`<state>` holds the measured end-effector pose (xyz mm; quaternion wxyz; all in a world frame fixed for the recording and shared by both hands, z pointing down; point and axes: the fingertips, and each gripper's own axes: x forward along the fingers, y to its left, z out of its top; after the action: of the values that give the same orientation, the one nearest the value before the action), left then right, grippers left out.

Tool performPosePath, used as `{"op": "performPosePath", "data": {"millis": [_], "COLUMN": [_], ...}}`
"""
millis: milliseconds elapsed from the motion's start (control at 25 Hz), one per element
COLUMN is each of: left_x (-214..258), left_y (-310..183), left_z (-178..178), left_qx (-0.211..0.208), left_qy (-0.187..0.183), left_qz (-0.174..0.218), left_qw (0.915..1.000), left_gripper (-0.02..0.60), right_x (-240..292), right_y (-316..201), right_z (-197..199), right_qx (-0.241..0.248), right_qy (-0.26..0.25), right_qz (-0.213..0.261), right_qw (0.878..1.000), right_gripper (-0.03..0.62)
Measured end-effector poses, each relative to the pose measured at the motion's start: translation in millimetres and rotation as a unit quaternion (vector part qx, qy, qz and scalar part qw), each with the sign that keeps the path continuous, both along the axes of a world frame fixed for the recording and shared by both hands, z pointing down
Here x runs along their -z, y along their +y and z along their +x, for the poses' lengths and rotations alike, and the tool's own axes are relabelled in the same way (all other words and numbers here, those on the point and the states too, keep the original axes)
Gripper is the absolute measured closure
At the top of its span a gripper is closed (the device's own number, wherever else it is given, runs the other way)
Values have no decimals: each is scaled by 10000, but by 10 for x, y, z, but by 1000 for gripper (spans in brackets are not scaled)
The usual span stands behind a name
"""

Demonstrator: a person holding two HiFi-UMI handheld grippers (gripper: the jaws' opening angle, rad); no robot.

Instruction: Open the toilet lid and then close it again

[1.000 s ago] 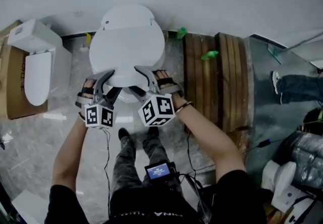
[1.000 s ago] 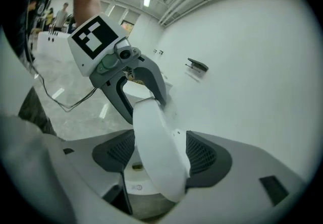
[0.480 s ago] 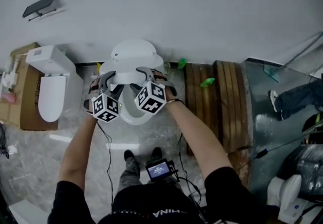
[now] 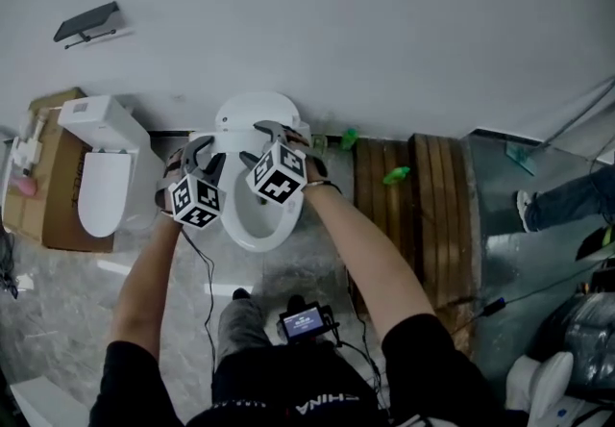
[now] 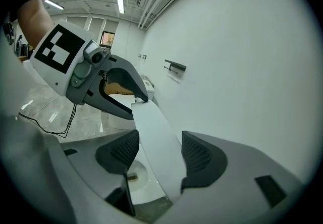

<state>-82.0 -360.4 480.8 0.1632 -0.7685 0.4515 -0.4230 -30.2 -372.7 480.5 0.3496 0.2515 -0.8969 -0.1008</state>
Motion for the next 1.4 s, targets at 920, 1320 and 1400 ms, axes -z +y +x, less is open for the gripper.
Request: {"op": "performPosePath", "data": {"millis": [920, 1320, 1400], "left_x": [781, 833, 838], "left_y": [-2183, -2914, -3045], "left_z": [-303, -406, -415], "left_qx": [-699, -217, -31], "left_qy": [411, 308, 216], "left_qz": [404, 598, 667], "left_qw": [9959, 9975, 9975], "left_gripper": [469, 502, 511], "right_x": [785, 845, 850], "right_y": [-2089, -2865, -2991], "right_z": [-225, -279, -286], "right_qx": [-1348, -1382, -1337], "right_qy": [456, 288, 240], "right_qz": [1190, 948, 953], "right_qw": [9826, 9854, 9861], "right_gripper": [467, 476, 479]}}
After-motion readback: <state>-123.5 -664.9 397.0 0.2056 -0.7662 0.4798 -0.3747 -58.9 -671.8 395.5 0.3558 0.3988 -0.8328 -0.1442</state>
